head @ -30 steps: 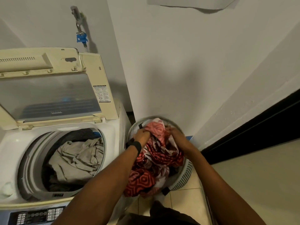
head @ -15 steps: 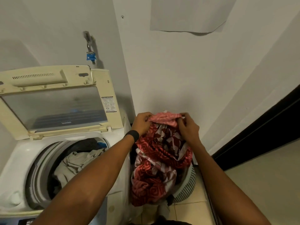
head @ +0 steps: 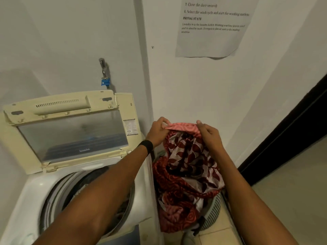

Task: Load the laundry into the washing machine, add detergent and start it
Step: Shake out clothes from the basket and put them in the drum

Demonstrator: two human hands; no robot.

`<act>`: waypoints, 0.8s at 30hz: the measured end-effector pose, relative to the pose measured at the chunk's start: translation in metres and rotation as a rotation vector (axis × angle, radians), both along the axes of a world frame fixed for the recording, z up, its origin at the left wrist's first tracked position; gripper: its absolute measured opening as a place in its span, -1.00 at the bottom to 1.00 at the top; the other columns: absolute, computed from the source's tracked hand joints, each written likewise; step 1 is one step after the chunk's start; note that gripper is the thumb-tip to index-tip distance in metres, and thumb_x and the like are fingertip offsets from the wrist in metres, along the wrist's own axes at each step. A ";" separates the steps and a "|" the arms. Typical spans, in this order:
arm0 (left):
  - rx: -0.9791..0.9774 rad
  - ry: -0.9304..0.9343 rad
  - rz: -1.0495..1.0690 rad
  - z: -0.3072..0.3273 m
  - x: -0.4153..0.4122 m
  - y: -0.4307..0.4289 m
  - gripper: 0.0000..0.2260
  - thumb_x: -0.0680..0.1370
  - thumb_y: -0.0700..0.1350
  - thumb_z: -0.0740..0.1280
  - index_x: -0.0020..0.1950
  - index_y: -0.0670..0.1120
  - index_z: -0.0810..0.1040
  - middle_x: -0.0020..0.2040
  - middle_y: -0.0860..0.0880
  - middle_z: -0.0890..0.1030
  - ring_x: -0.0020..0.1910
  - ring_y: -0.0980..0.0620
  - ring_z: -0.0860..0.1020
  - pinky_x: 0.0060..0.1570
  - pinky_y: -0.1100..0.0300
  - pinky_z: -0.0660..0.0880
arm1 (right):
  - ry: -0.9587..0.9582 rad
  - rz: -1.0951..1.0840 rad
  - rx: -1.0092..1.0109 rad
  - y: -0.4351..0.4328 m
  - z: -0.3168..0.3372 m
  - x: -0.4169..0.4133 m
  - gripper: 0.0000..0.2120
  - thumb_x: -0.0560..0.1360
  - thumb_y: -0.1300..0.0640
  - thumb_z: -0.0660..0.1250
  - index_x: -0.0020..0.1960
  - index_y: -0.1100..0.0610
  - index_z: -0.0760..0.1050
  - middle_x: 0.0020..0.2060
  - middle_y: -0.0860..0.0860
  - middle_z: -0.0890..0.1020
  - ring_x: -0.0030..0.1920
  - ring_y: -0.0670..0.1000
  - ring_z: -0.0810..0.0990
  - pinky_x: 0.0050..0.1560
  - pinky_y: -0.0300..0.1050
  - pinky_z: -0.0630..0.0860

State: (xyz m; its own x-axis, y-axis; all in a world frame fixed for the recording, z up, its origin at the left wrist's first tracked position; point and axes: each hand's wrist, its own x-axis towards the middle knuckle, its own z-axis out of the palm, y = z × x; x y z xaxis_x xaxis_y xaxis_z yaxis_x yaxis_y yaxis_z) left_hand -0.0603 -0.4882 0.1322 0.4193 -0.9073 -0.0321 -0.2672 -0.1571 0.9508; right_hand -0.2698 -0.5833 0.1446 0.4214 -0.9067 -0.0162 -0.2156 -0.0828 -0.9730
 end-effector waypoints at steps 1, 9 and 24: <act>-0.024 0.019 0.026 0.002 0.002 0.000 -0.93 0.63 -0.12 0.41 -0.03 -0.05 0.54 -0.19 0.00 0.58 -0.19 0.06 0.53 -0.23 0.21 0.45 | 0.019 0.018 -0.028 0.008 0.005 0.001 -0.43 0.58 -0.35 0.24 -0.23 0.17 0.40 -0.29 0.08 0.47 -0.26 0.01 0.46 -0.09 -0.06 0.44; 0.060 0.052 -0.053 0.017 0.004 0.011 -0.66 0.59 -0.01 0.45 -0.25 -0.24 0.62 -0.32 -0.27 0.55 -0.28 -0.04 0.47 -0.19 0.12 0.35 | 0.204 0.142 -0.286 0.043 0.009 -0.012 -0.72 0.54 -0.01 0.48 0.20 -0.06 0.50 0.03 -0.01 0.62 0.01 -0.02 0.62 0.10 -0.05 0.57; -0.177 -0.015 -0.187 0.057 -0.032 0.028 -0.79 0.66 -0.13 0.35 -0.16 -0.13 0.60 -0.24 0.02 0.60 -0.24 0.15 0.55 -0.11 0.25 0.50 | 0.109 0.021 -0.187 0.051 0.065 0.000 -0.66 0.56 -0.05 0.43 -0.13 0.25 0.63 -0.28 0.15 0.65 -0.30 -0.10 0.56 -0.22 -0.23 0.48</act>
State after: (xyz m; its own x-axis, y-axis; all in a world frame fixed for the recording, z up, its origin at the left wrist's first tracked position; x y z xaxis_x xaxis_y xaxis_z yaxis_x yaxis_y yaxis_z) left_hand -0.0927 -0.4606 0.1889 0.2429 -0.9600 0.1393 -0.2898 0.0652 0.9548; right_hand -0.2701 -0.5326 0.2098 0.4449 -0.8894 0.1054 -0.3147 -0.2654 -0.9113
